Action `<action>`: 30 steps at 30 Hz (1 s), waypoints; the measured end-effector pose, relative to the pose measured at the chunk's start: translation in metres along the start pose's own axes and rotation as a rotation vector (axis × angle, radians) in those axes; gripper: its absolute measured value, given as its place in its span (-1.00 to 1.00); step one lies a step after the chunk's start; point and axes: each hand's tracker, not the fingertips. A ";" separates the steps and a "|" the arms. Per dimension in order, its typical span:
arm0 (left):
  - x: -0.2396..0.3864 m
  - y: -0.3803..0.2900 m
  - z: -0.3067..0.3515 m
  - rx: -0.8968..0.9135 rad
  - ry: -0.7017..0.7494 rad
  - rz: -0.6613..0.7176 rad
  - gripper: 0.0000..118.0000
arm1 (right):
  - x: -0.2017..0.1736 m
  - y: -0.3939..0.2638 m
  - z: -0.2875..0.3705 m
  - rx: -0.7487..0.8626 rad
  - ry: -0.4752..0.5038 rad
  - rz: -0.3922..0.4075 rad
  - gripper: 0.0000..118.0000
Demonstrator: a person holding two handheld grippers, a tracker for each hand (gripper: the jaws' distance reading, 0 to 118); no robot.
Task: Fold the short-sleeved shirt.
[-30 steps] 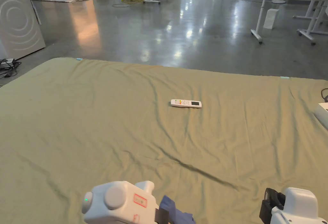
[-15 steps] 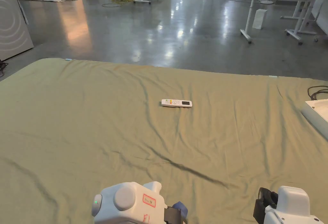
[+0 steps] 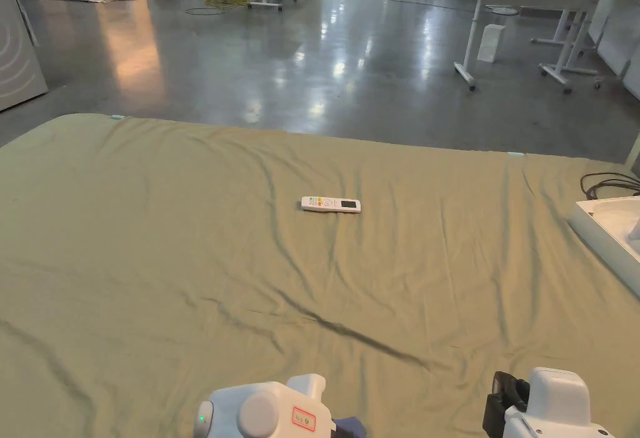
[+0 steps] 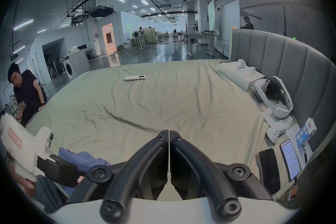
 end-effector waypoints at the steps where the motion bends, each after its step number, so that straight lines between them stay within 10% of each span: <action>1: -0.004 0.001 -0.009 -0.011 -0.005 0.004 -0.89 | 0.000 0.000 0.000 -0.001 -0.001 -0.001 -0.99; 11: -0.005 -0.005 0.001 0.067 -0.020 -0.035 -0.90 | -0.002 0.003 0.001 0.008 -0.001 -0.003 -0.99; 25: 0.046 -0.013 0.162 0.937 0.320 -0.541 -0.90 | -0.029 0.070 0.029 0.290 -0.026 0.022 -0.99; 30: 0.044 -0.021 0.186 1.134 0.402 -0.500 -0.90 | -0.039 0.099 0.041 0.384 -0.057 0.017 -0.99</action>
